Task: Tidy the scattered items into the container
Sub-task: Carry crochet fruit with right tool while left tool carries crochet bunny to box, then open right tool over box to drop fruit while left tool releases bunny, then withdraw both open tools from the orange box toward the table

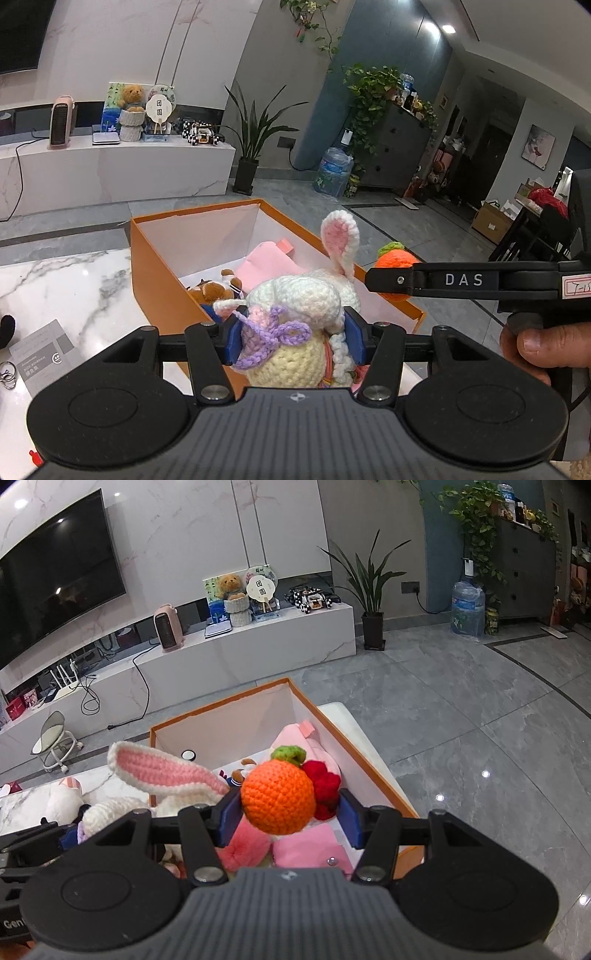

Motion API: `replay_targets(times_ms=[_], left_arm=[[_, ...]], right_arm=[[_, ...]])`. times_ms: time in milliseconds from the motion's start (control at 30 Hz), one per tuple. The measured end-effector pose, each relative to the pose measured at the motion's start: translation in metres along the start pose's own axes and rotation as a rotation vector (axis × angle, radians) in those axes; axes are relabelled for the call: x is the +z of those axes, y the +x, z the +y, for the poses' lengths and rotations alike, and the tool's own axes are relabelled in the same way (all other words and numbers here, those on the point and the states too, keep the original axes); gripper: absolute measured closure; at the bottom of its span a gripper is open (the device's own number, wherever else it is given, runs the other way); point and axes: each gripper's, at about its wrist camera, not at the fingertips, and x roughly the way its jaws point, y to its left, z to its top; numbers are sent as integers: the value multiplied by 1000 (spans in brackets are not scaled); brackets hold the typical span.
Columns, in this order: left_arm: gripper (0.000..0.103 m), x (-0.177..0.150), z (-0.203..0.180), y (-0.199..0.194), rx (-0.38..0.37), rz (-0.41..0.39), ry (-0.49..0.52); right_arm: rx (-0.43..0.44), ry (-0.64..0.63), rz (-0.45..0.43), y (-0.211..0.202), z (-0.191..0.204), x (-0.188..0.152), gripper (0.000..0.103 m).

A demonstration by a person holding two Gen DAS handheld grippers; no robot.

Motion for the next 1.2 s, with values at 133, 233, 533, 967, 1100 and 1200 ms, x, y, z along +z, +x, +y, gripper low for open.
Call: replay_targets(times_ms=[133,233,533,967,1100,1200], left_arm=[[37,0,-2,3,-15,0,9],[31,-2,-3,5,-24,-13,10],[22,-2,-3,6,-54,-10,-11],[22,0,-1,2,-52,0,-15],[22,2,10,-7,-25,-12,-22],[22,2,23,-18,0,-16,-18]], right_arm=[[1,-3,1,0,2,0,45],[-11,-1,-1,0,2,1,43],[-17,6,-7,-1,1,2,40],[-10,-6,-5,0,6,2,40],[4,-16,-2,3,14,3,40],[27,-30,-6,5,25,4,40]])
